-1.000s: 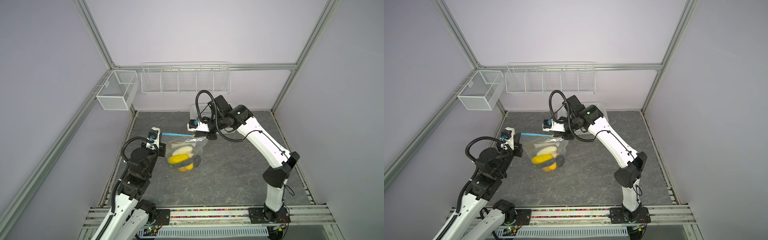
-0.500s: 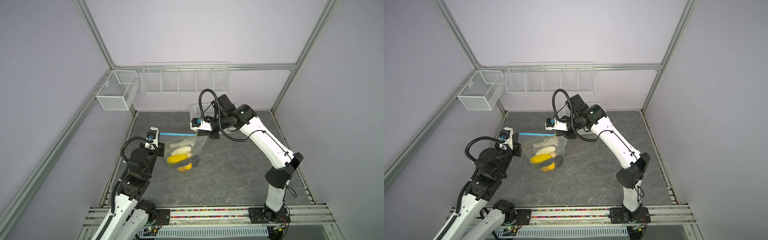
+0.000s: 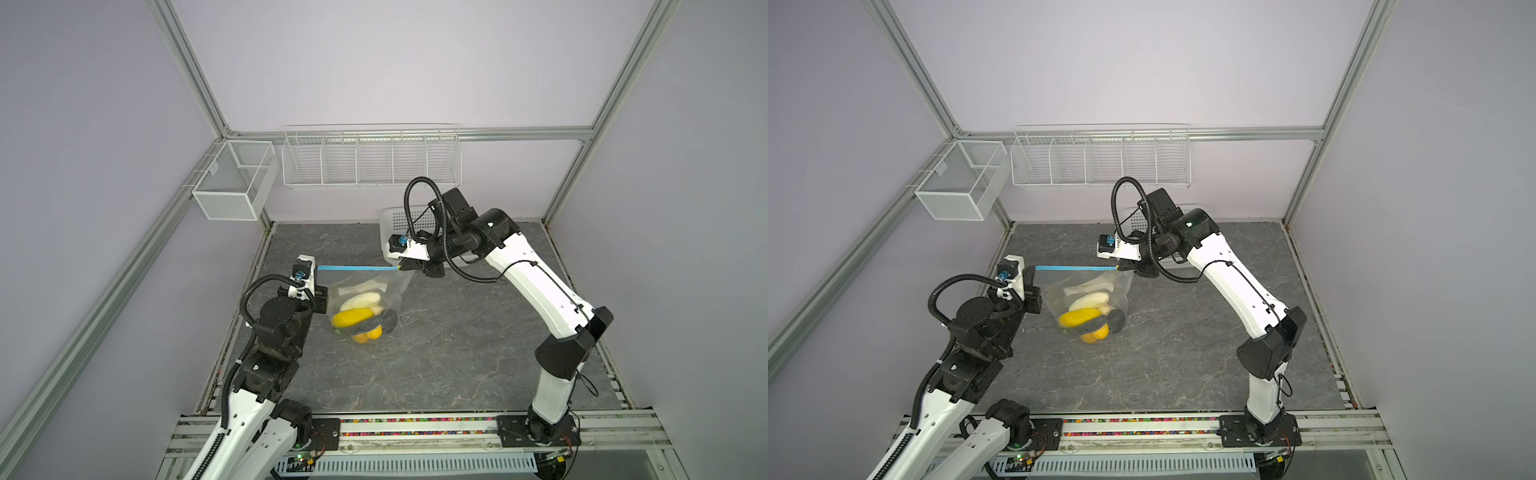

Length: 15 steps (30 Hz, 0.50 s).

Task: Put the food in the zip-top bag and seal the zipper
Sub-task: 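Pull the yellow slider along the blue zipper toward the left gripper with the right gripper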

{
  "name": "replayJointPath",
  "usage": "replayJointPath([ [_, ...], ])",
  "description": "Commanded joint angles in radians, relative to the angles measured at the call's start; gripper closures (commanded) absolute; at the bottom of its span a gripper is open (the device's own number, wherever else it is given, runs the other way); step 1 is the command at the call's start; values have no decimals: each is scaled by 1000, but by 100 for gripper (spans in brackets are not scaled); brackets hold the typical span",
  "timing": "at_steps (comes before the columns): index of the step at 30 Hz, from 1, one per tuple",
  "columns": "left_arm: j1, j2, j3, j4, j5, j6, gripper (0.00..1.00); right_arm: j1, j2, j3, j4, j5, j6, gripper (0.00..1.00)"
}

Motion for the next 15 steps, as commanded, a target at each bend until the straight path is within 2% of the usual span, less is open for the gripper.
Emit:
replayJointPath([
  [1, 9, -15, 4, 10, -53, 0, 100, -17, -58, -21, -16, 16, 5, 94],
  [15, 8, -21, 3, 5, -35, 13, 100, -22, -62, -23, -23, 38, 3, 94],
])
